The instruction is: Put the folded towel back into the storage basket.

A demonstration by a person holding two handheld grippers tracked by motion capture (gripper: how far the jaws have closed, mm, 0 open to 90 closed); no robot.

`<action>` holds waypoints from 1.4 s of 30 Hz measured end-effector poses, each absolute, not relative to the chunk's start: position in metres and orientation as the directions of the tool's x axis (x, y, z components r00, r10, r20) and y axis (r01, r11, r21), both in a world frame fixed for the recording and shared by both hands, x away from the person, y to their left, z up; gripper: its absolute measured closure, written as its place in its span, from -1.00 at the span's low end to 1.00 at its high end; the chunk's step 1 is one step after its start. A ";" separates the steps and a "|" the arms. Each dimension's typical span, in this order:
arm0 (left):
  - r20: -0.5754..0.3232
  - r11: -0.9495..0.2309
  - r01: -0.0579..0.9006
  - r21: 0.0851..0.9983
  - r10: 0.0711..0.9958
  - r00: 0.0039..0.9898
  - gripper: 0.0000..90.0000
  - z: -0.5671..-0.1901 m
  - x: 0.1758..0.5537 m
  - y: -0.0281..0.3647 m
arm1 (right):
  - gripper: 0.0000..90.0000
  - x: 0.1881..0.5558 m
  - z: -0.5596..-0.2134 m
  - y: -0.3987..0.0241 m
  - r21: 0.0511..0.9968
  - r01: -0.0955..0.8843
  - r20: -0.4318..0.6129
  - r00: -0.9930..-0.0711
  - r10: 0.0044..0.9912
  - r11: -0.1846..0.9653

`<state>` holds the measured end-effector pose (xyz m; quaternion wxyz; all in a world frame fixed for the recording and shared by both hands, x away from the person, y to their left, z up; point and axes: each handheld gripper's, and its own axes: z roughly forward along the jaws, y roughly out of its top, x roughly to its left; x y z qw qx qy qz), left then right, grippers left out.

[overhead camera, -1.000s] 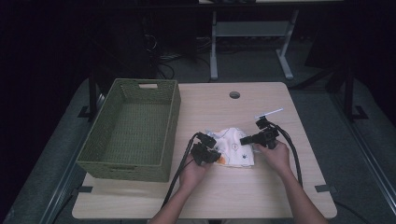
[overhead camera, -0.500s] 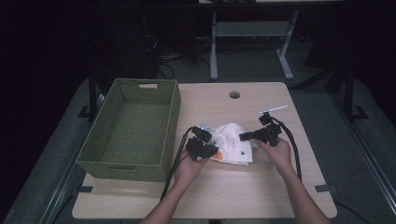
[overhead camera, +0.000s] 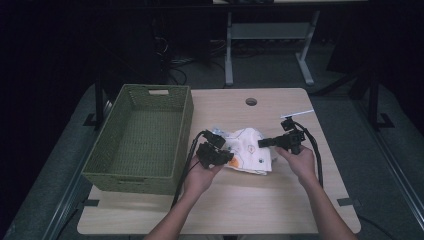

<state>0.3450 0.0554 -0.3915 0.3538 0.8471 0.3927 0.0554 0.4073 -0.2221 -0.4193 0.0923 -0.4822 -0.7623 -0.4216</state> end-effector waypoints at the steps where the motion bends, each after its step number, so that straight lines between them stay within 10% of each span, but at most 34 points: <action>1: -0.184 -0.441 0.626 0.643 0.705 0.685 0.83 -0.392 0.345 0.055 | 0.75 0.407 -0.417 -0.222 0.556 0.813 0.551 -0.517 0.654 0.174; 42: -0.153 -0.408 0.575 0.709 0.708 0.690 0.83 -0.290 0.360 0.141 | 0.75 0.428 -0.314 -0.156 0.642 0.750 0.549 -0.595 0.587 0.159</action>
